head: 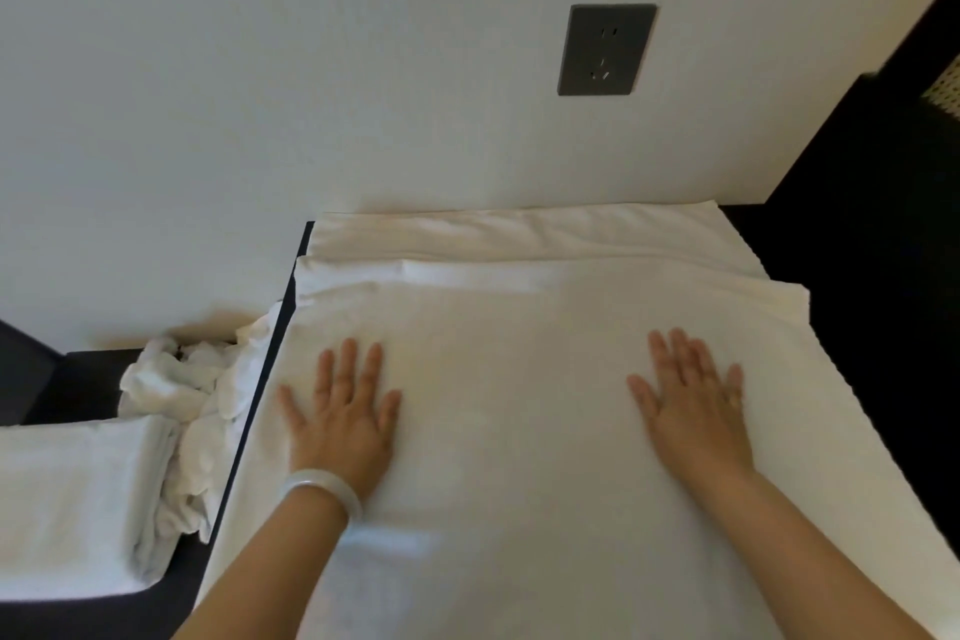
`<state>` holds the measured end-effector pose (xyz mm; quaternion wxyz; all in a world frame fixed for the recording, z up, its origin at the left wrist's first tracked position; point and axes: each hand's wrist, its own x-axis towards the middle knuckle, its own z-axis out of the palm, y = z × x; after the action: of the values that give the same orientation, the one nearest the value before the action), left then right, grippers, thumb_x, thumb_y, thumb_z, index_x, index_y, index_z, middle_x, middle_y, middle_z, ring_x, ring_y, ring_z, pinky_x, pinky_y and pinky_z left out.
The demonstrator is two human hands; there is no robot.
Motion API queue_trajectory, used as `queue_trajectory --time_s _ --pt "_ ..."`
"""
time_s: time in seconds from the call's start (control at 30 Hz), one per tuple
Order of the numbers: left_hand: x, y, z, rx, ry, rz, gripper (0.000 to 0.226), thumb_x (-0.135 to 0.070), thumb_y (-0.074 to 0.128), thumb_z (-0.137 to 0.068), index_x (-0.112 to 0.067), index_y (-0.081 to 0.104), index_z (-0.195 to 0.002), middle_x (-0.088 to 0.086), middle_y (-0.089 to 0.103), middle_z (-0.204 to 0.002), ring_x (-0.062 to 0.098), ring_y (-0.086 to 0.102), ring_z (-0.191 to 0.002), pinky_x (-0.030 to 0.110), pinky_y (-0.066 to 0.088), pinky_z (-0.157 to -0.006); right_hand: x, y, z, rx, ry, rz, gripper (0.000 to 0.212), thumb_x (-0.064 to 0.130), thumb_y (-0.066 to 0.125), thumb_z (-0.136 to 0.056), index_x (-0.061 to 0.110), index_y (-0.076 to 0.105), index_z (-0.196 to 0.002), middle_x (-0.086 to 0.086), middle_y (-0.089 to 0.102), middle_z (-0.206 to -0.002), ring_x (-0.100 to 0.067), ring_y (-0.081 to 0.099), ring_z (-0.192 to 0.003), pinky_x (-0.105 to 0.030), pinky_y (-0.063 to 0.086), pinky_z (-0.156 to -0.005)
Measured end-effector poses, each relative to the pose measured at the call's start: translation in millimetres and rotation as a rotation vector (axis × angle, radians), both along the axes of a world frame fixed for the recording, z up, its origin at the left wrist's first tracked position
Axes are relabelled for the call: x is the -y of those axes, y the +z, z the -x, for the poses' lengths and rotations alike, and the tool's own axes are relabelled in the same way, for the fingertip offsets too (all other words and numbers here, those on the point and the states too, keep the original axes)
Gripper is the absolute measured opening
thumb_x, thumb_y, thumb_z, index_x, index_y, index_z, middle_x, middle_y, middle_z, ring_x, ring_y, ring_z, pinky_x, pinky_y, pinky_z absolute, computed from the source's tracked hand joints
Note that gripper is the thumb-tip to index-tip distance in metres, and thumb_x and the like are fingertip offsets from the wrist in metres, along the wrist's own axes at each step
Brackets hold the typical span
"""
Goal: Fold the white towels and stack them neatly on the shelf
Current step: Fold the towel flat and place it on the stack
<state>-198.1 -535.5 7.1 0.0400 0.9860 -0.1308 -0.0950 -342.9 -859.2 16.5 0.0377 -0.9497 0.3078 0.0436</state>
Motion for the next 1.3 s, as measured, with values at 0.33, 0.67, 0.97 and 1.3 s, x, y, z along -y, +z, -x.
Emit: queue_trajectory --time_s 0.33,0.67,0.97,1.3 --pt "-20 -9 77 0.073 -0.16 -0.005 0.064 -0.061 0.015 -0.096 -0.033 0.031 -0.152 -0.003 0.028 -0.159 0.027 0.023 -0.146 0.067 0.015 -0.106 -69 -13 50 0.033 0.086 0.004 0.067 0.064 0.018 -0.094 0.031 0.04 -0.149 -0.001 0.041 -0.154 -0.033 0.029 -0.141 -0.068 0.018 -0.107" --pt "12 3 -14 -0.019 -0.002 -0.033 0.068 -0.066 -0.007 -0.088 -0.041 -0.02 -0.149 -0.012 -0.024 -0.159 0.022 -0.022 -0.147 0.068 -0.008 -0.111 -20 -1 -52 -0.053 0.111 -0.071 0.066 0.064 0.015 -0.096 0.04 -0.005 -0.155 0.006 -0.012 -0.164 -0.029 -0.012 -0.151 -0.065 -0.006 -0.115" --pt "58 12 36 0.088 -0.292 0.072 0.065 -0.058 0.003 -0.098 -0.03 0.026 -0.152 0.0 0.02 -0.161 0.03 0.019 -0.148 0.064 0.006 -0.112 -107 6 -63 0.17 0.418 -0.01 0.062 0.05 0.032 -0.092 0.018 0.051 -0.143 -0.008 0.044 -0.151 -0.03 0.038 -0.141 -0.056 0.012 -0.114" --pt "-14 7 -13 -0.043 0.088 -0.058 0.069 -0.059 -0.014 -0.086 -0.035 -0.018 -0.151 -0.005 -0.02 -0.162 0.021 -0.017 -0.149 0.061 -0.007 -0.116 -39 2 -39 -0.014 0.019 -0.016 0.068 0.056 0.008 -0.099 0.021 0.008 -0.158 -0.003 0.004 -0.165 -0.026 0.0 -0.152 -0.055 -0.003 -0.12"
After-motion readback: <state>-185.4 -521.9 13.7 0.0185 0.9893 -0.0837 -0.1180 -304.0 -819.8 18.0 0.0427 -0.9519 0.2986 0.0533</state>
